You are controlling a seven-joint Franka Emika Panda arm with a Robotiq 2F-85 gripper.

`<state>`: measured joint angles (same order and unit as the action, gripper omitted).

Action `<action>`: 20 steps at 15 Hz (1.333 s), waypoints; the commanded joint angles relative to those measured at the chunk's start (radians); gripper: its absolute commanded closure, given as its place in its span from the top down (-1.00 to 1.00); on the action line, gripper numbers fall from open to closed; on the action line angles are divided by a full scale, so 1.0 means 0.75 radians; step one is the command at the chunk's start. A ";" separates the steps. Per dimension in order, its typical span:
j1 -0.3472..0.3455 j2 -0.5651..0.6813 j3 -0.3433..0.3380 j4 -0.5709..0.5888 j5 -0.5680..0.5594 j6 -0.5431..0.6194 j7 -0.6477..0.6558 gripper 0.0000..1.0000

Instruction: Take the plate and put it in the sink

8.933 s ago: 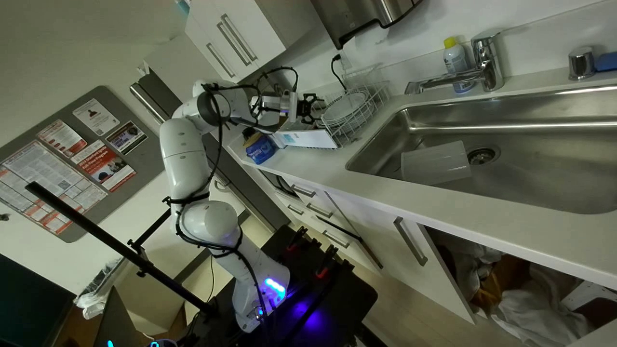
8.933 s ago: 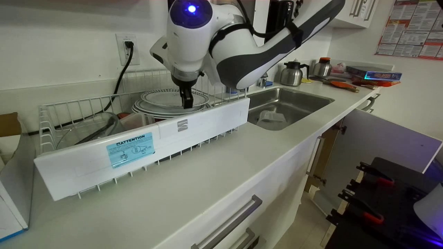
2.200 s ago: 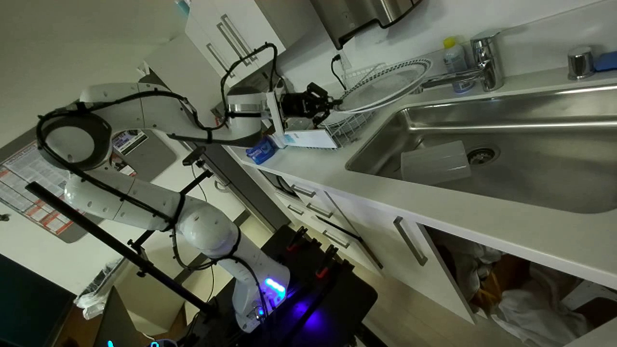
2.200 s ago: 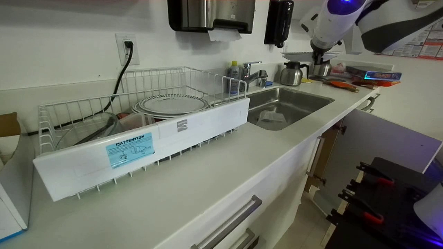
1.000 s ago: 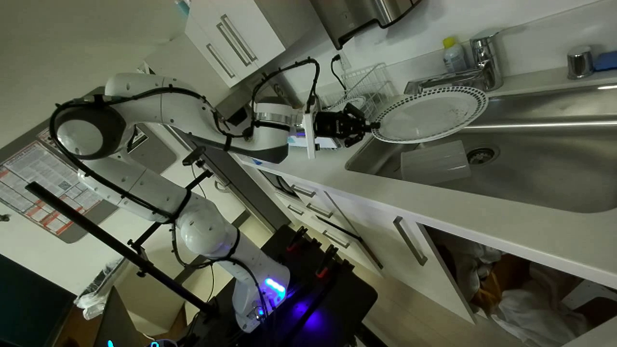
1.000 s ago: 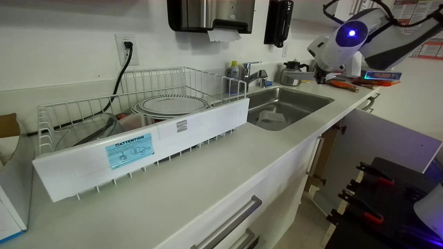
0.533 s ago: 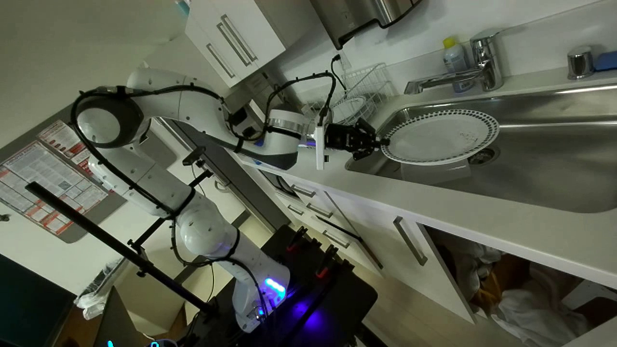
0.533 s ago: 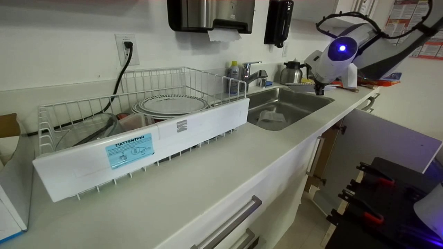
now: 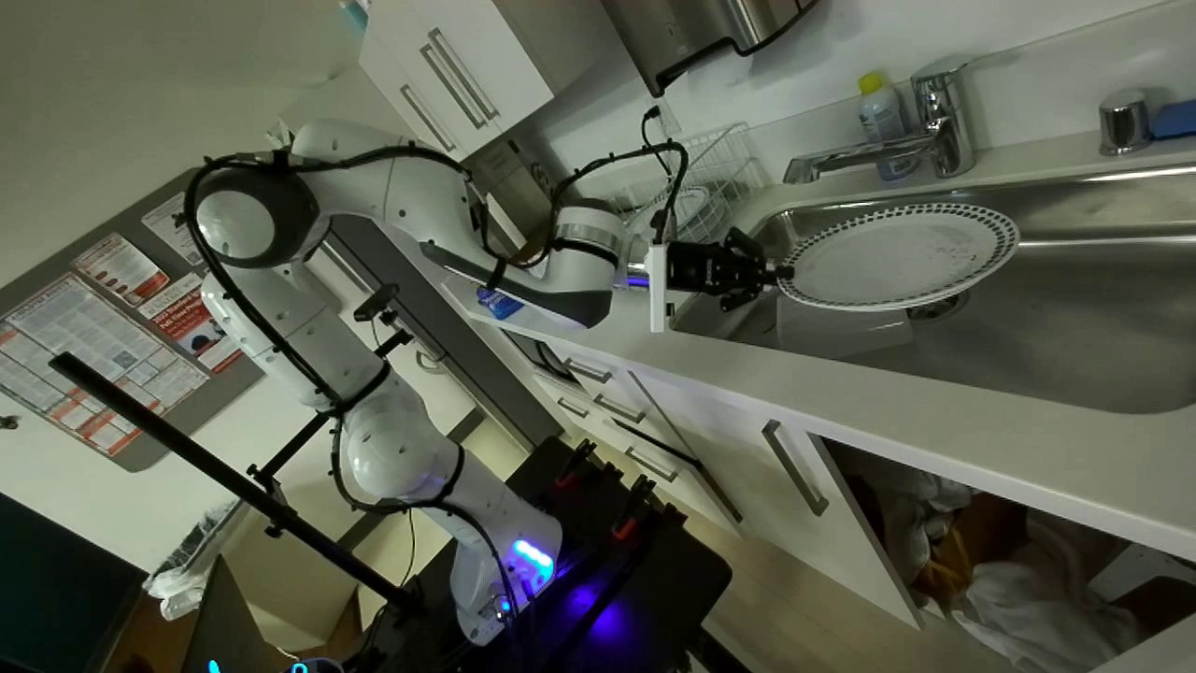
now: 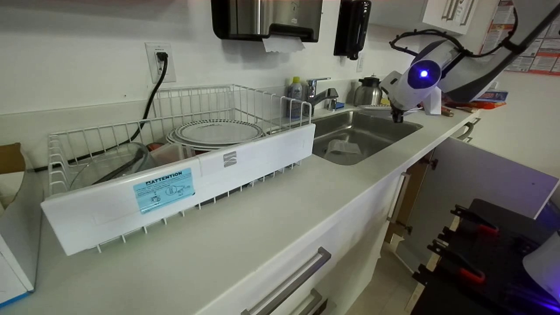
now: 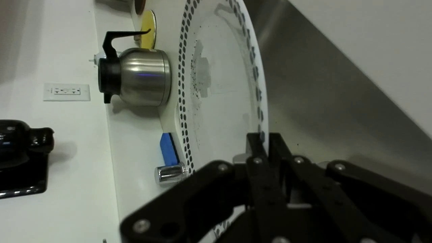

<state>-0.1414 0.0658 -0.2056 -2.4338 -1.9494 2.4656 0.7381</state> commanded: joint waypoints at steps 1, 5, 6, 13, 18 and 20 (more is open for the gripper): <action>-0.068 0.087 0.003 0.139 -0.113 0.090 0.014 -0.95; -0.160 0.194 0.002 0.270 -0.171 0.240 0.001 -0.95; -0.164 0.226 -0.025 0.311 -0.190 0.307 0.005 -0.95; -0.299 0.421 -0.010 0.578 -0.395 0.602 0.049 -0.95; -0.289 0.461 -0.020 0.550 -0.335 0.591 0.004 -0.81; -0.289 0.469 -0.019 0.556 -0.335 0.592 0.004 -0.95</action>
<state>-0.3584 0.4173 -0.2196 -2.0169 -2.2006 2.9095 0.7412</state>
